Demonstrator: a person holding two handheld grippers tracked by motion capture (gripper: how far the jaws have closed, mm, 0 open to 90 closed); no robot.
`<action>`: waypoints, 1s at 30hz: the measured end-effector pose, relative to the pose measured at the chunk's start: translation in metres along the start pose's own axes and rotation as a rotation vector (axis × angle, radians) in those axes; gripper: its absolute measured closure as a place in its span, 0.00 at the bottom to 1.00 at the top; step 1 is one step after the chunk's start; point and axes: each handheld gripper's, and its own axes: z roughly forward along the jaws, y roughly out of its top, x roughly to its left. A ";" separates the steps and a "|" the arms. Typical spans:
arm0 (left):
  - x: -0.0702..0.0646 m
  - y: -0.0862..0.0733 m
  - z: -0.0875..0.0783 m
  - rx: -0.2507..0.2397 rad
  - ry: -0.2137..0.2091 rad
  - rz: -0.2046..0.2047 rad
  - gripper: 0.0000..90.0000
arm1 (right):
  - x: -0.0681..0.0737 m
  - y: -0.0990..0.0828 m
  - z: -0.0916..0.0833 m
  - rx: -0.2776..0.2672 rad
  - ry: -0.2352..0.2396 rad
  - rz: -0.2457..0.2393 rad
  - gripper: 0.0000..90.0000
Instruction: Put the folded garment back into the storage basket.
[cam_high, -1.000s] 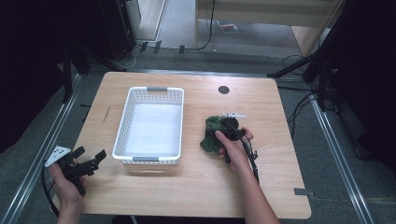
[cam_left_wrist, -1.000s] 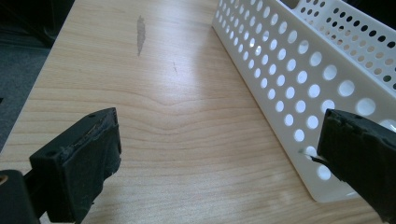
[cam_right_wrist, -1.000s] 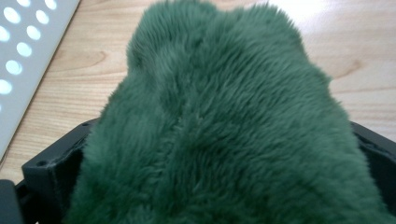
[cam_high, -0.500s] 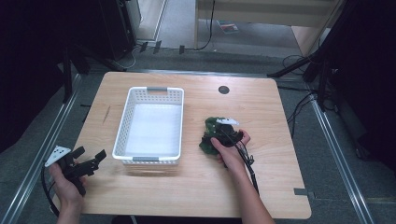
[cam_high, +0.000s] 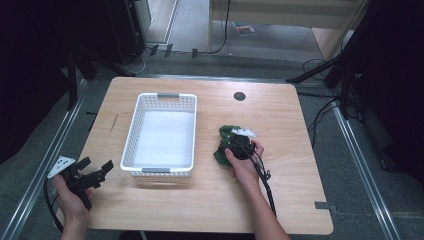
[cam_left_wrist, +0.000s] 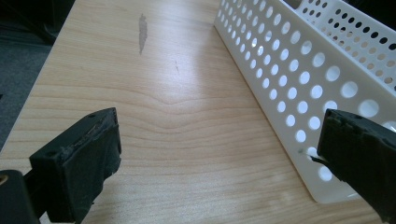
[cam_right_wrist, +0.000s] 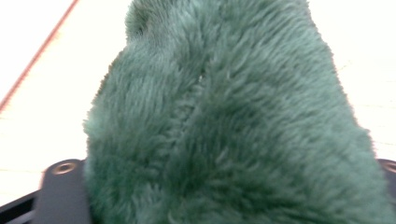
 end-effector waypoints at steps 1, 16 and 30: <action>0.000 0.000 0.000 0.000 -0.001 0.000 0.01 | 0.000 0.000 -0.001 0.001 0.008 0.006 0.32; 0.001 0.000 0.000 -0.005 -0.003 -0.008 0.01 | 0.006 0.014 -0.018 -0.033 0.072 0.113 0.44; 0.000 0.000 0.000 0.000 -0.002 0.002 0.01 | 0.017 0.045 -0.044 -0.066 0.094 0.154 0.42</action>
